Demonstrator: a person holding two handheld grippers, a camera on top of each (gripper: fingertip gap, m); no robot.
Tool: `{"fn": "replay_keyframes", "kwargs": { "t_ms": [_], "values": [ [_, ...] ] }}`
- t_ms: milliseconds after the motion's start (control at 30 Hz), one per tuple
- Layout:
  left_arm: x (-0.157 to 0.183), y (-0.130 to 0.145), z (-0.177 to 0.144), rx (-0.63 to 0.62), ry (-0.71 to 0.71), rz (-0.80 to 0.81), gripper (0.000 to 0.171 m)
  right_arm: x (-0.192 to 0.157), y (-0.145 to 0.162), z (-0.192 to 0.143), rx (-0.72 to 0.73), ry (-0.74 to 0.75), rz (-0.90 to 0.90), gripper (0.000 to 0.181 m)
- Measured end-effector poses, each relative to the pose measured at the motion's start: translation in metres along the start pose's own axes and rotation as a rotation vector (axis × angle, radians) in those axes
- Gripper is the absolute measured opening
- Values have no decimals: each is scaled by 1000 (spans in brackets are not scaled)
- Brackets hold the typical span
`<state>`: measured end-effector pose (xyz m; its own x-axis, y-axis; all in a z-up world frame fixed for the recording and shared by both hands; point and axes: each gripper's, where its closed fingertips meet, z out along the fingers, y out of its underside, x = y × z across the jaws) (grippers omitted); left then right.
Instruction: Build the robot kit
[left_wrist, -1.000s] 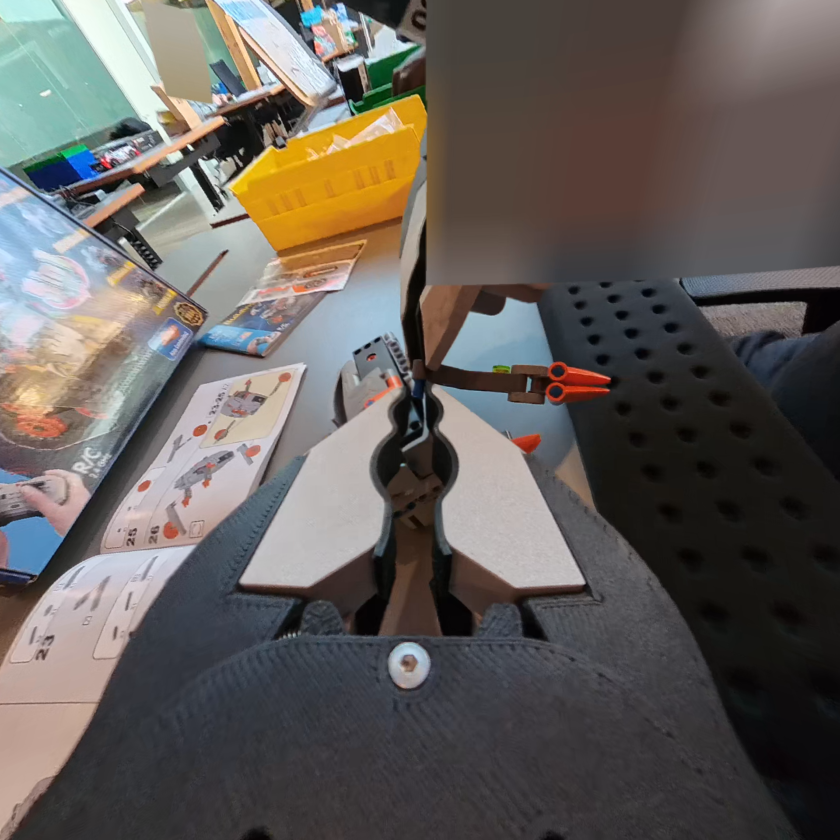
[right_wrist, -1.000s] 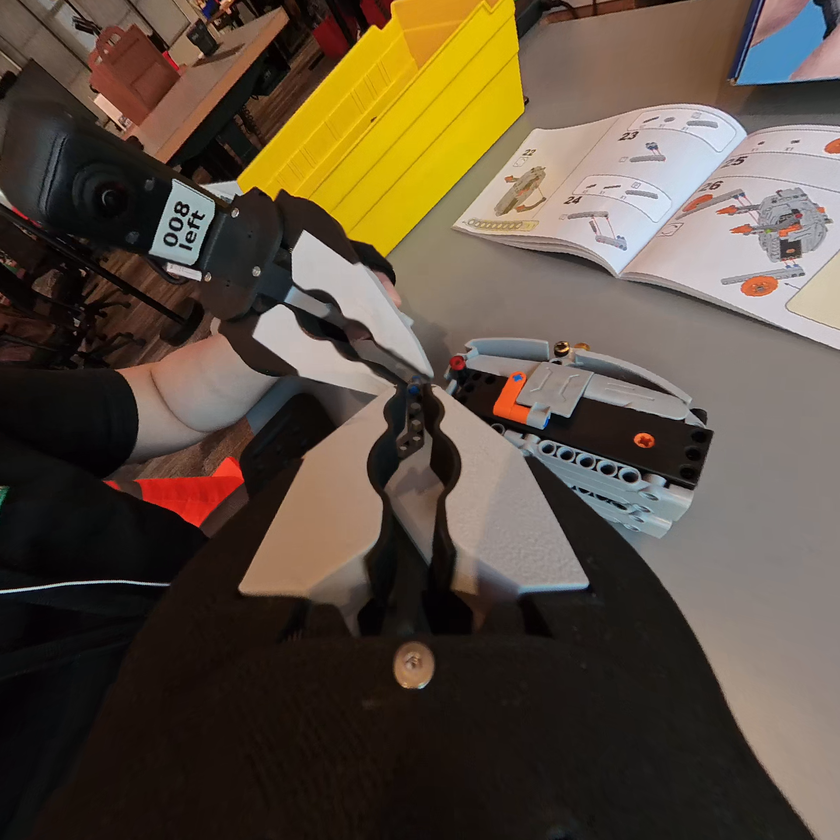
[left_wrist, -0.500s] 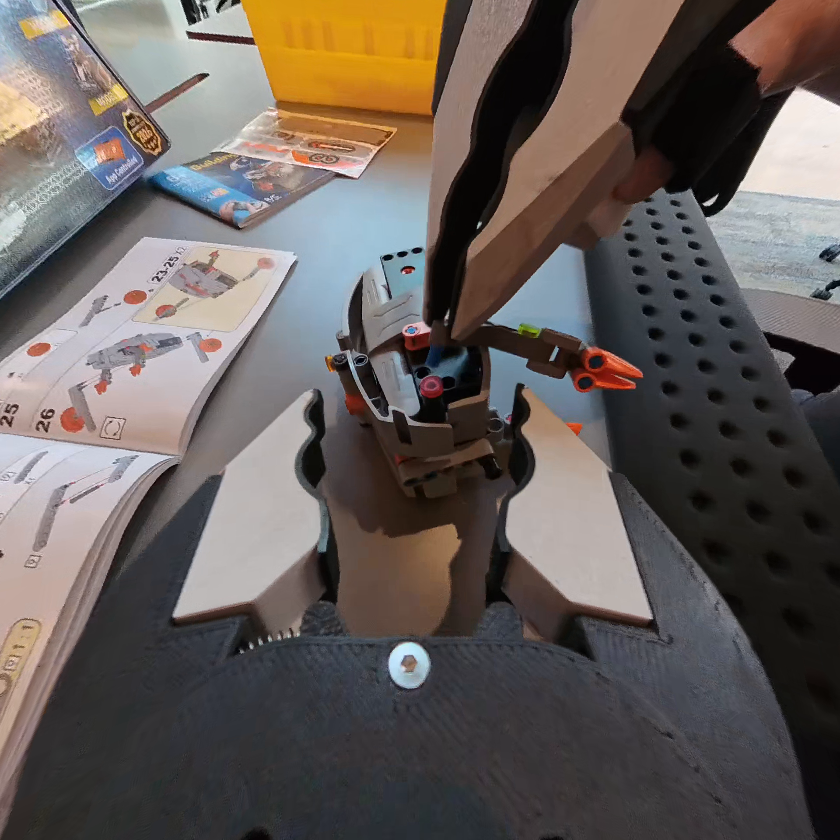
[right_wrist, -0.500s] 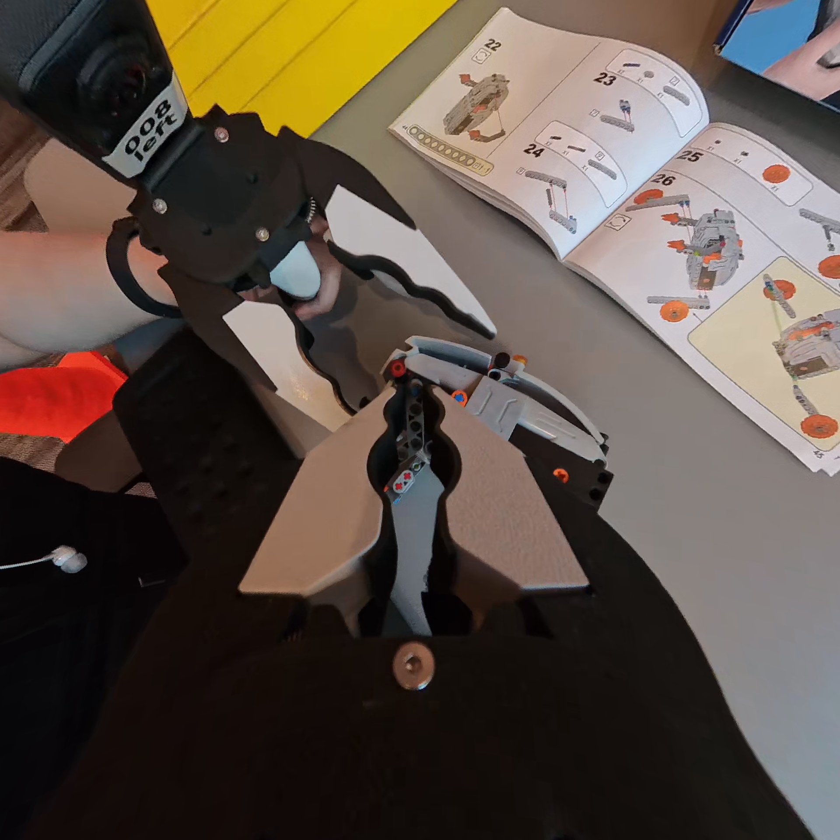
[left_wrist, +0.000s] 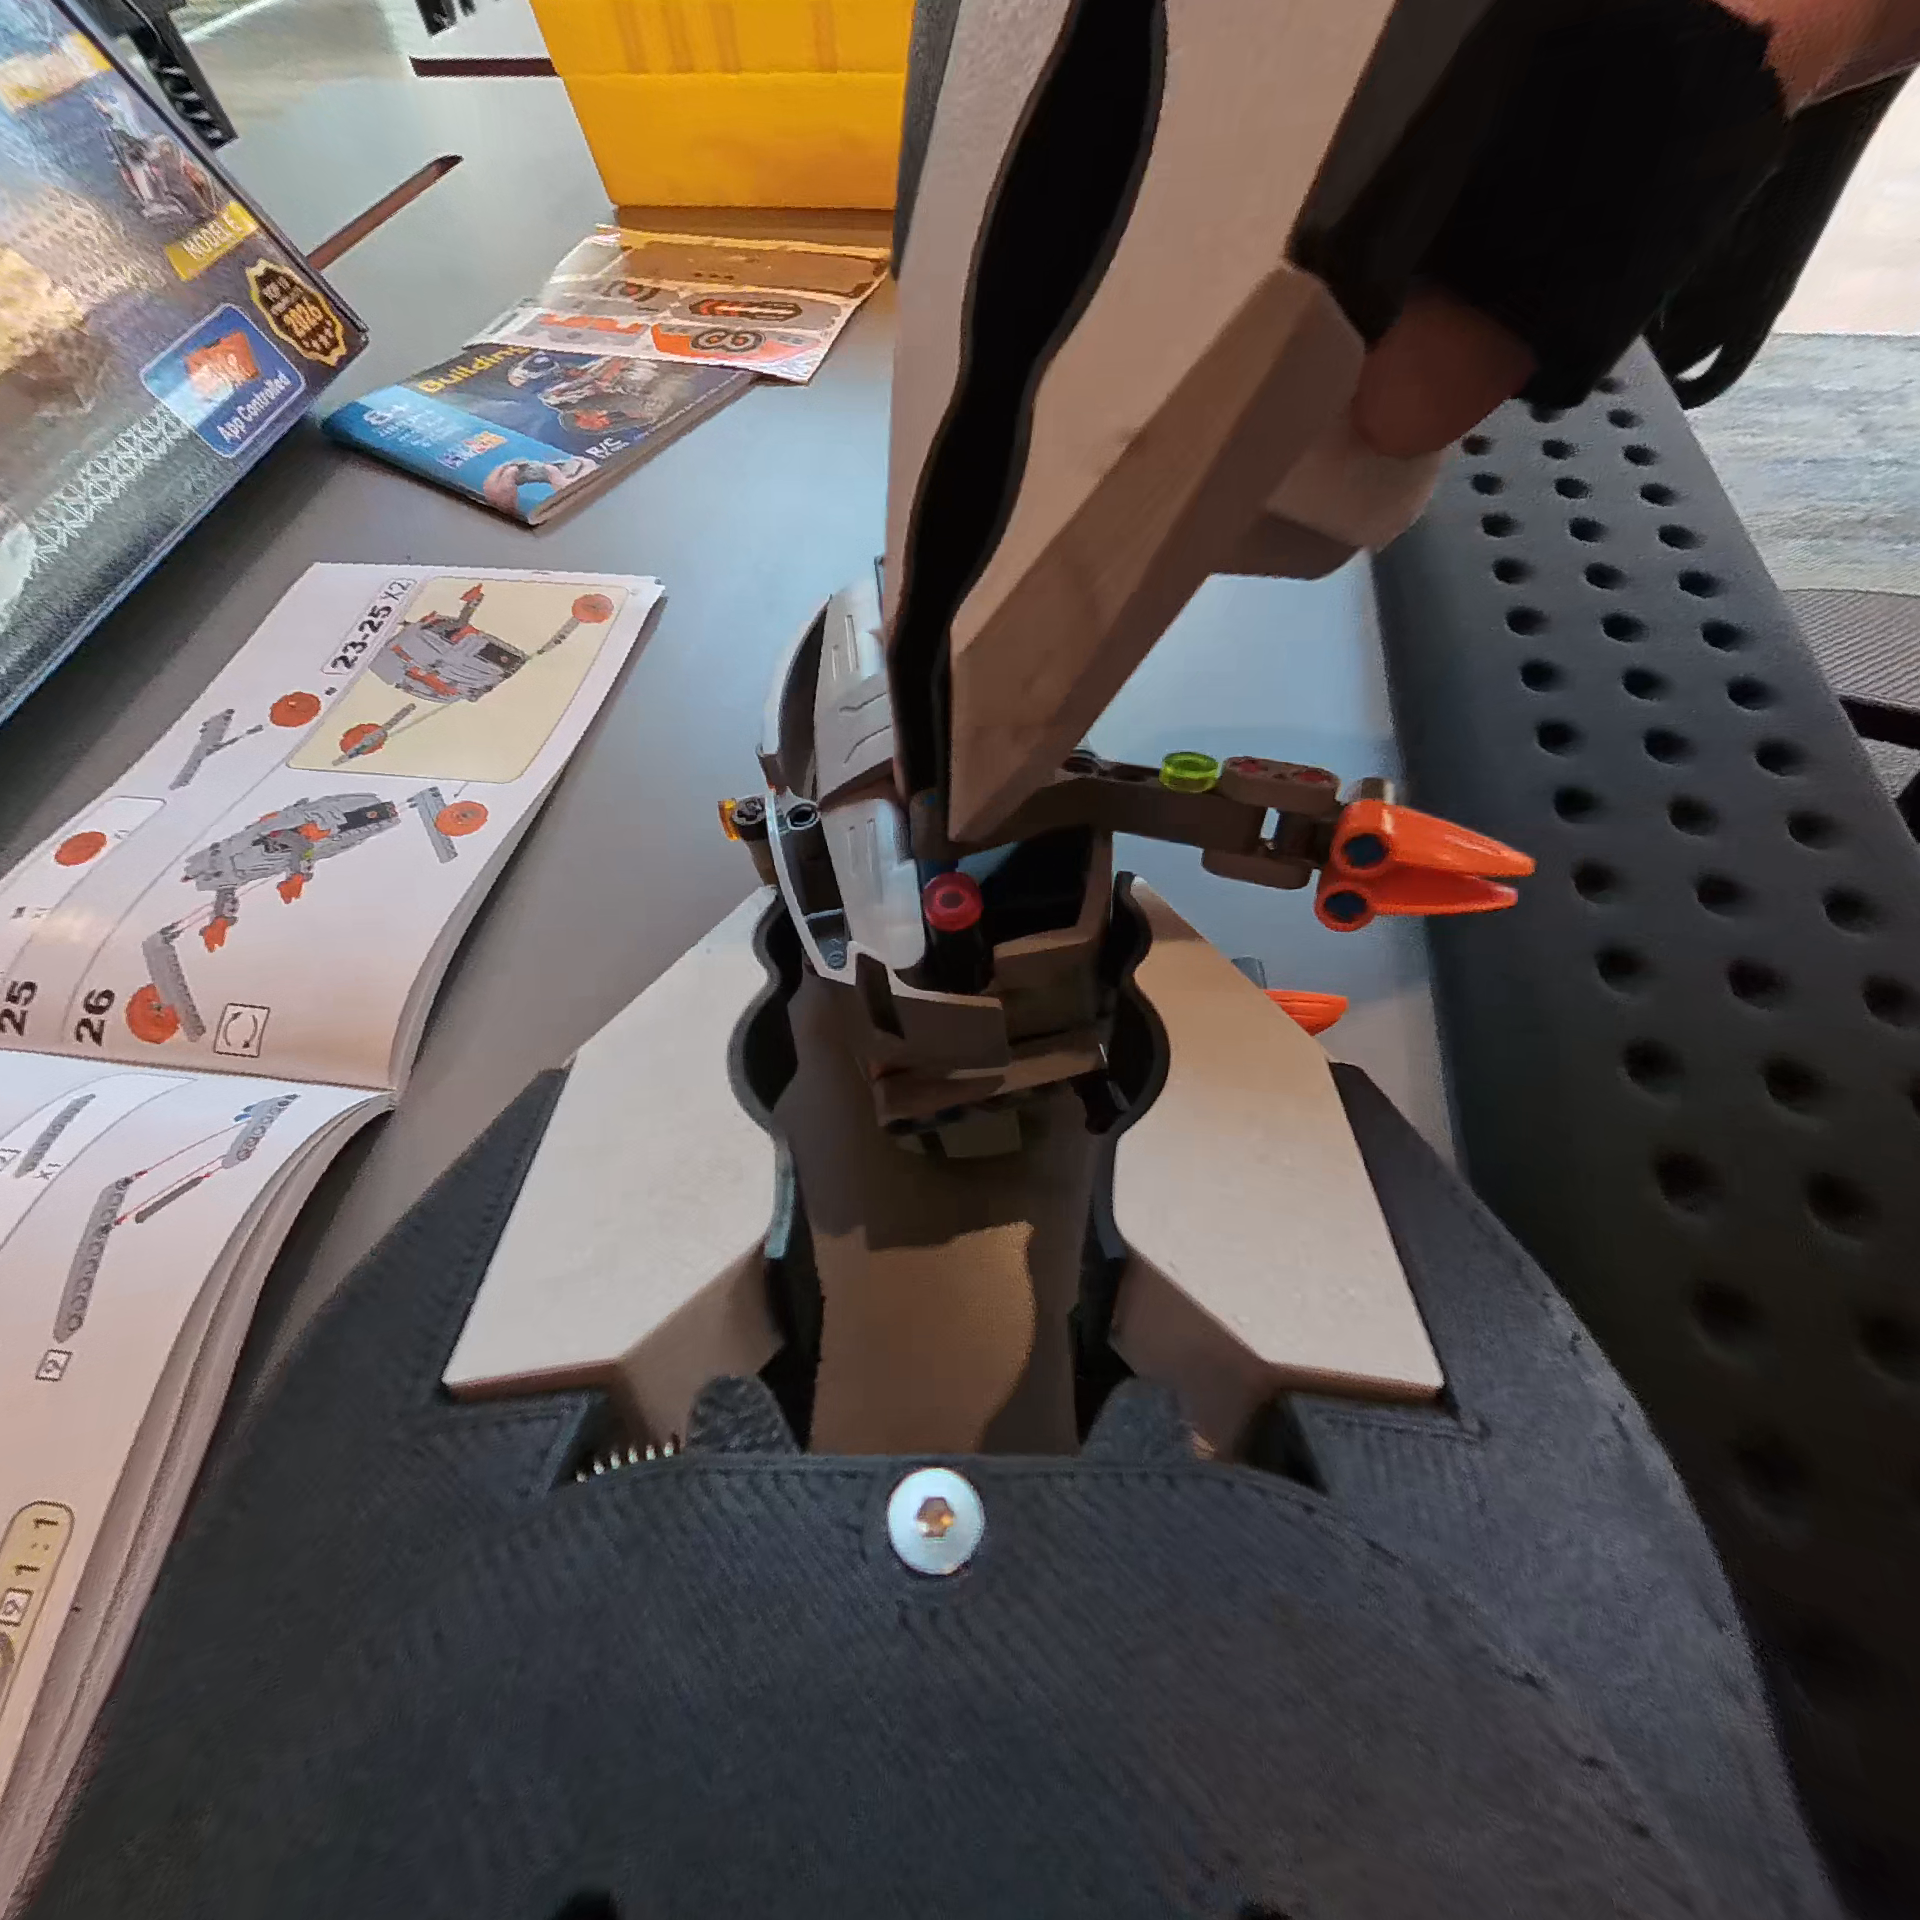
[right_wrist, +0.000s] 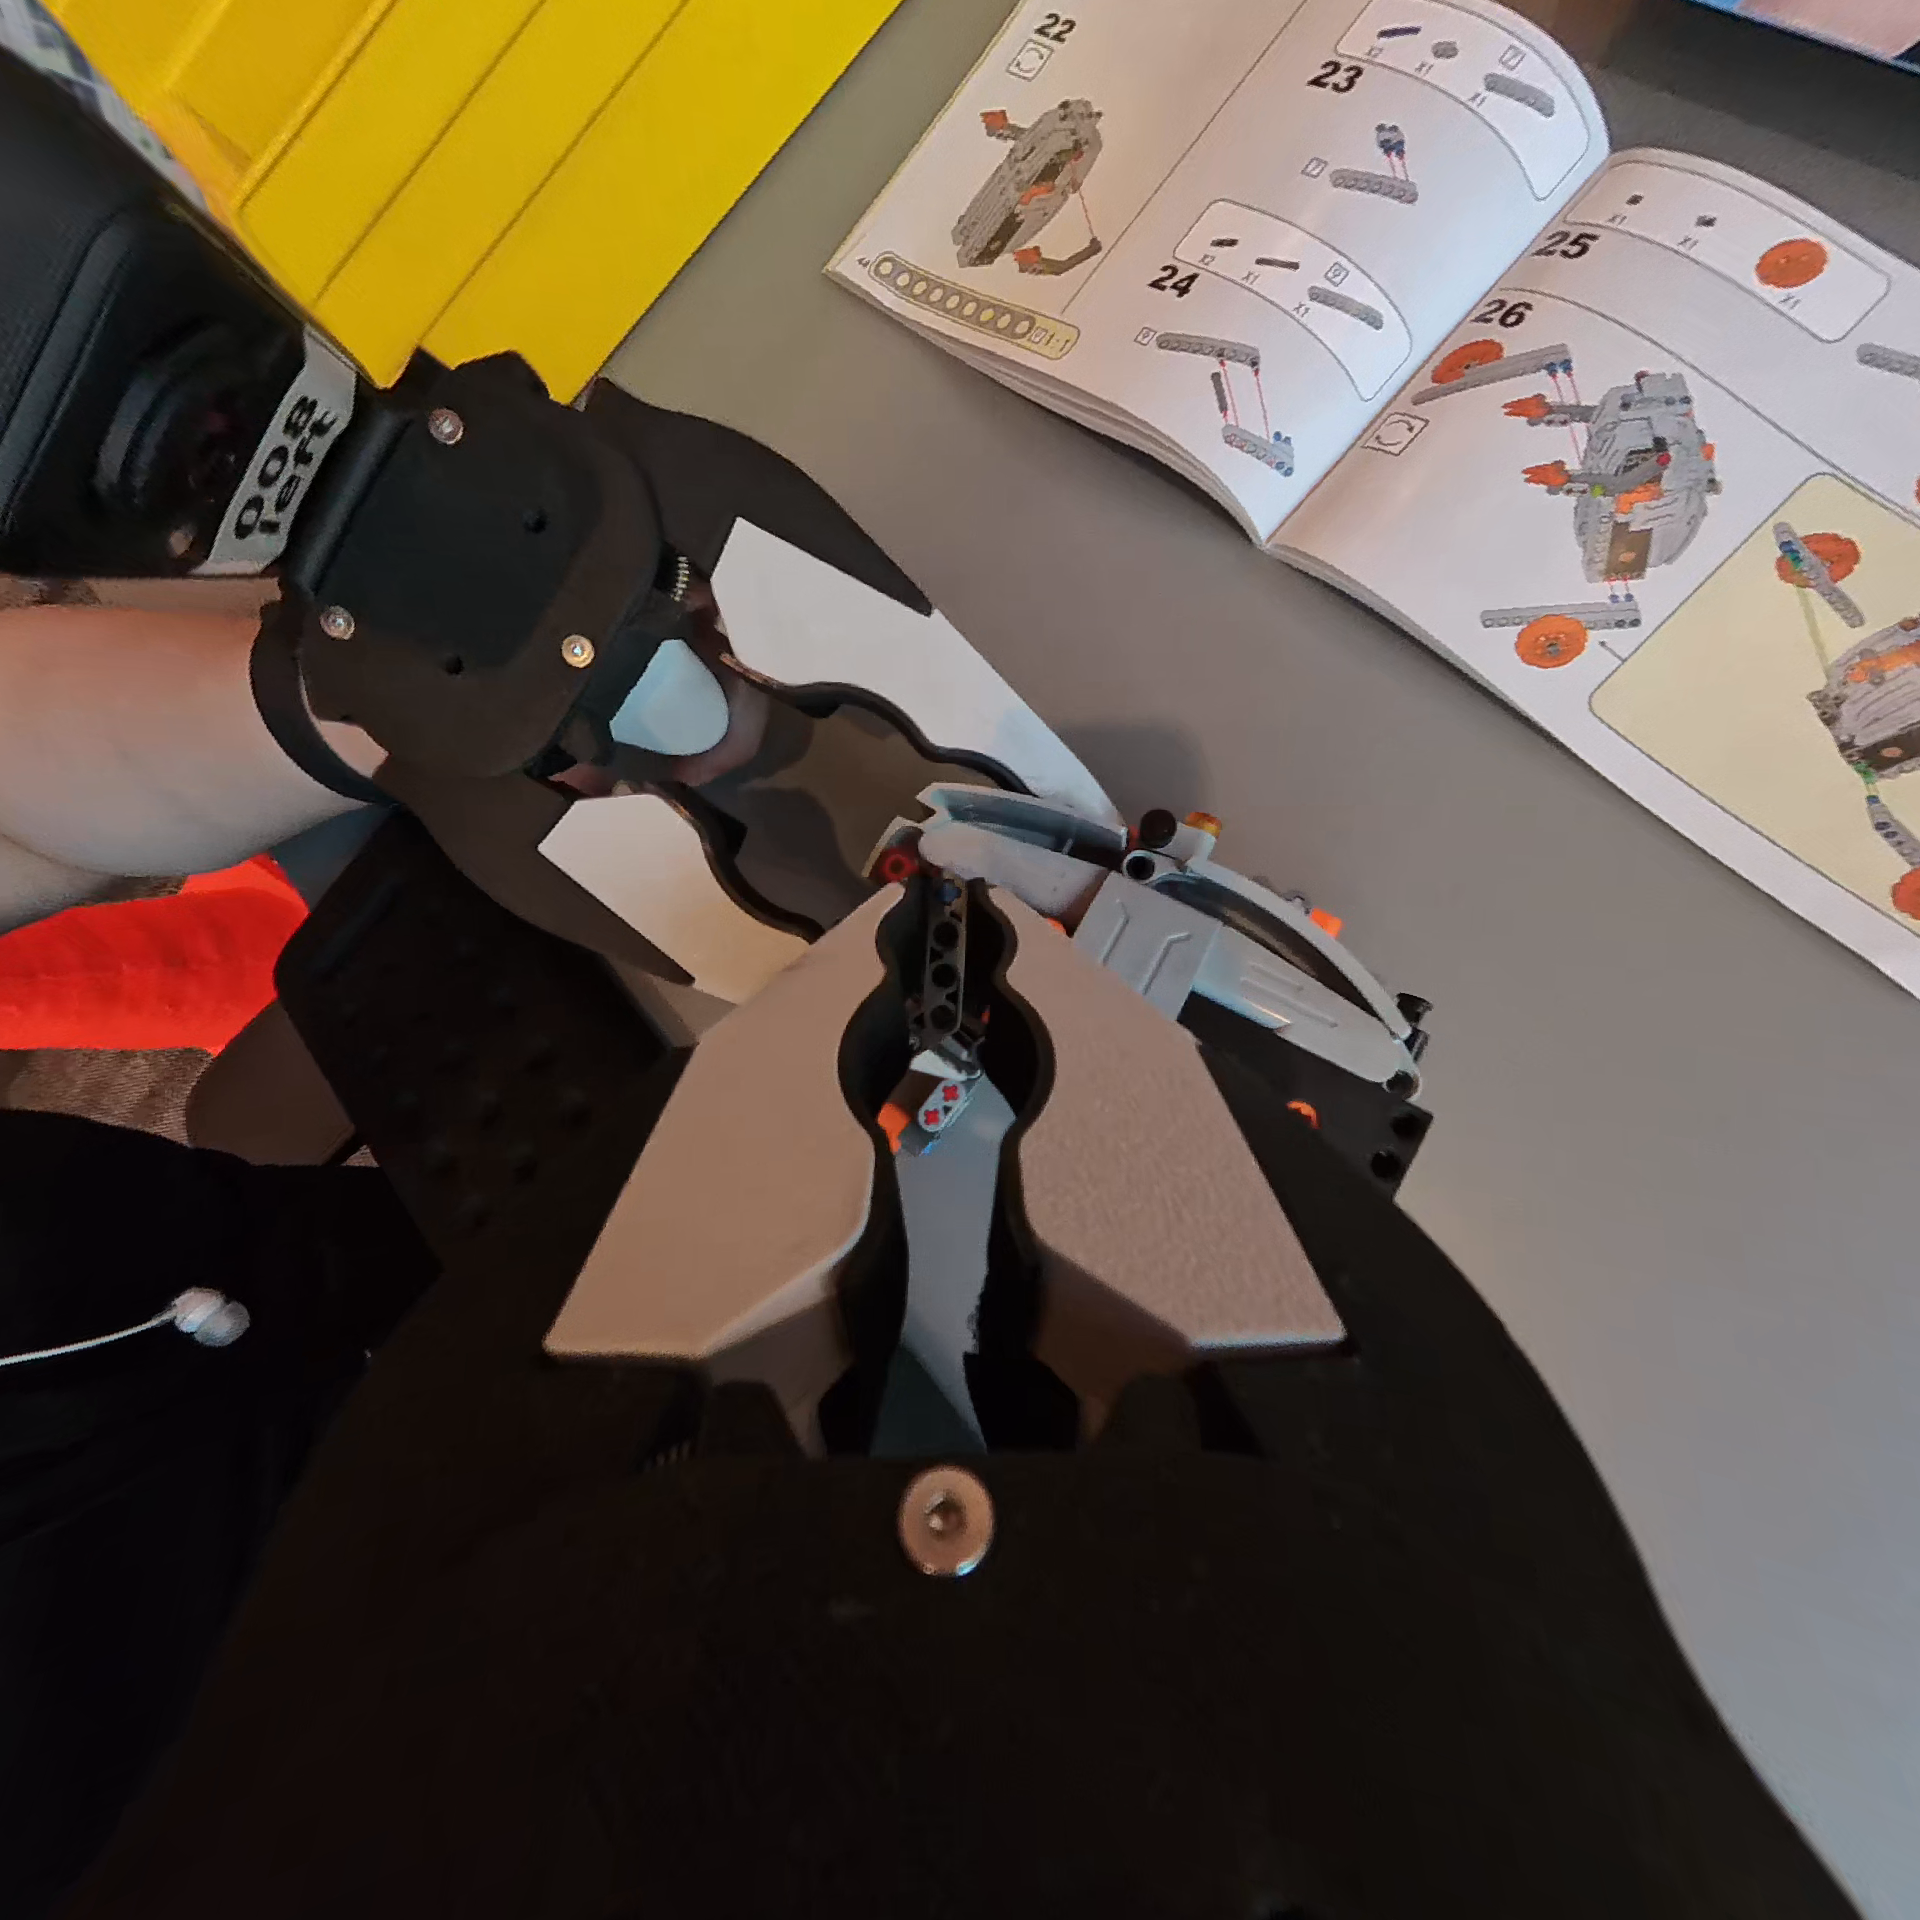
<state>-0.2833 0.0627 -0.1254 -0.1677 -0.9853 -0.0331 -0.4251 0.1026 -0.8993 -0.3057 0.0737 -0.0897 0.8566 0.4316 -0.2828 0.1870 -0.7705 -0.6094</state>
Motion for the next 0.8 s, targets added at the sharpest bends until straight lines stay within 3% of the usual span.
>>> {"fn": "replay_keyframes", "kwargs": {
  "t_ms": [467,800],
  "values": [
    [-1,-1,2,-15,-68,11,58,0,5,-1,-73,65,34,7],
    [0,-1,3,-21,-82,17,57,-1,8,-2,-108,98,-49,8]
  ]
}}
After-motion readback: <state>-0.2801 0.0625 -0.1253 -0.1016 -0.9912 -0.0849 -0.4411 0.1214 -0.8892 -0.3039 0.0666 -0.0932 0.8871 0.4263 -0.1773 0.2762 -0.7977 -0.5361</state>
